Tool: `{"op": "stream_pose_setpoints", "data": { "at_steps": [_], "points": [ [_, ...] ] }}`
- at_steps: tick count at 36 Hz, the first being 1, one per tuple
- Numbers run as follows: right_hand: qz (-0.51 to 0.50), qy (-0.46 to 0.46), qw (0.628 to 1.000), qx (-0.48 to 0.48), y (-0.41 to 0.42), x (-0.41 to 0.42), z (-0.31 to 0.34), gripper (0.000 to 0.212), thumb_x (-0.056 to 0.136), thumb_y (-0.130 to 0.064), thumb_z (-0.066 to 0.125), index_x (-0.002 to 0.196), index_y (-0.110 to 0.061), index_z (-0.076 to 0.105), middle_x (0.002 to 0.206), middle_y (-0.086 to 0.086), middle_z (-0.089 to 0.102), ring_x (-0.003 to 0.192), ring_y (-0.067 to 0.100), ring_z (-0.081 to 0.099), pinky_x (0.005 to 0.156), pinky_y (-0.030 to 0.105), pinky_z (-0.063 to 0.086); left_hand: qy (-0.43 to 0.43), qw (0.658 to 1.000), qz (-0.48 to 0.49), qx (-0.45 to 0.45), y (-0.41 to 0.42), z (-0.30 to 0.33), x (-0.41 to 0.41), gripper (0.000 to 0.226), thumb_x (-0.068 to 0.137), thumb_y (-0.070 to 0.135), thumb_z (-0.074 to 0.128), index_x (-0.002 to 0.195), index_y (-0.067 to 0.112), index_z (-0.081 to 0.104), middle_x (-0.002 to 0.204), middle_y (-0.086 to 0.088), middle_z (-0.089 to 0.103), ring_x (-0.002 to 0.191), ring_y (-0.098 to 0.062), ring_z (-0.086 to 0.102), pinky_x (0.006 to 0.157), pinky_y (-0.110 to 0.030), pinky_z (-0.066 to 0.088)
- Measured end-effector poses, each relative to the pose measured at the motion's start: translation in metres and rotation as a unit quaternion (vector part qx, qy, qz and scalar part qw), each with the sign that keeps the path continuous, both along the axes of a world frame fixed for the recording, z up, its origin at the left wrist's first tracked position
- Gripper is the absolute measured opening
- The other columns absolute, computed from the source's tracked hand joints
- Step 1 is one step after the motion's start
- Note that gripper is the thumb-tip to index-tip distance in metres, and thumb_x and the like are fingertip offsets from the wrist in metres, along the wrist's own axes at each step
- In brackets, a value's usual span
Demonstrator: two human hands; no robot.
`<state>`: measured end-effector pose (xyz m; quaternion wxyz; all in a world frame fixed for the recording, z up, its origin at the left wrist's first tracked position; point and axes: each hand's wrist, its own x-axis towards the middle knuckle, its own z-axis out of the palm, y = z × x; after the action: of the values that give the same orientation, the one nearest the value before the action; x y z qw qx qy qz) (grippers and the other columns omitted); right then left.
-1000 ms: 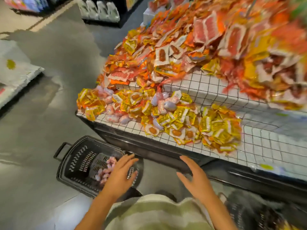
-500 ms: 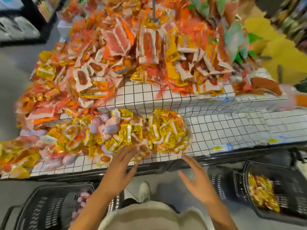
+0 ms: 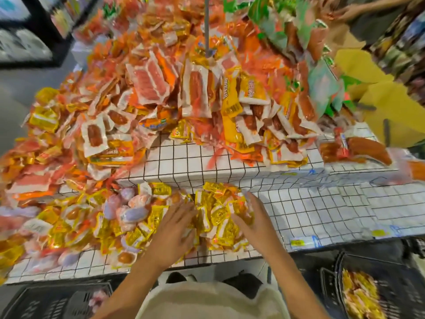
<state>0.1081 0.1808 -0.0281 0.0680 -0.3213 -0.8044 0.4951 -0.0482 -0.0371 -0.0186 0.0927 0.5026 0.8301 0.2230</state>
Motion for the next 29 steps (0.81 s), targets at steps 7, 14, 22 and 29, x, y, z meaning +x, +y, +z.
{"op": "stream_pose_setpoints", "data": {
  "at_steps": [7, 14, 22, 29],
  "points": [
    [0.09, -0.081, 0.987, 0.103, 0.024, -0.045, -0.014, 0.096, 0.076, -0.062, 0.077, 0.154, -0.028, 0.032, 0.154, 0.002, 0.04, 0.146, 0.024, 0.031, 0.119, 0.045, 0.031, 0.015, 0.998, 0.067, 0.004, 0.012, -0.005, 0.023, 0.046, 0.081, 0.018, 0.075, 0.126, 0.012, 0.068, 0.142, -0.007, 0.057, 0.142, -0.032, 0.042, 0.117, -0.046, 0.027],
    [0.064, 0.021, 0.992, 0.107, 0.018, -0.049, -0.02, 0.072, 0.067, -0.035, 0.094, 0.125, -0.016, 0.055, 0.13, -0.005, 0.051, 0.132, 0.023, 0.045, 0.107, 0.044, 0.044, 0.03, 0.991, 0.13, -0.033, 0.025, -0.015, 0.043, 0.043, 0.085, 0.03, 0.071, 0.125, 0.017, 0.067, 0.137, -0.001, 0.06, 0.143, -0.03, 0.04, 0.118, -0.061, 0.026],
    [0.062, -0.033, 0.993, 0.099, 0.01, -0.046, -0.014, 0.061, 0.081, -0.061, 0.074, 0.127, -0.029, 0.05, 0.122, -0.003, 0.064, 0.106, 0.019, 0.063, 0.077, 0.036, 0.053, -0.008, 0.988, 0.156, 0.007, 0.023, -0.008, 0.055, 0.044, 0.088, 0.025, 0.071, 0.13, 0.013, 0.064, 0.14, -0.004, 0.057, 0.147, -0.026, 0.031, 0.122, -0.051, 0.022],
    [-0.022, 0.125, 0.992, -0.009, 0.01, -0.032, 0.015, 0.029, 0.091, -0.019, 0.073, 0.104, -0.041, 0.06, 0.087, -0.02, 0.071, 0.062, 0.003, 0.063, 0.051, 0.018, 0.043, -0.109, 0.972, 0.189, 0.088, 0.016, 0.005, 0.058, 0.047, 0.097, 0.03, 0.062, 0.142, 0.025, 0.051, 0.155, 0.01, 0.038, 0.15, -0.013, 0.021, 0.122, -0.039, 0.024]
  ]
}}
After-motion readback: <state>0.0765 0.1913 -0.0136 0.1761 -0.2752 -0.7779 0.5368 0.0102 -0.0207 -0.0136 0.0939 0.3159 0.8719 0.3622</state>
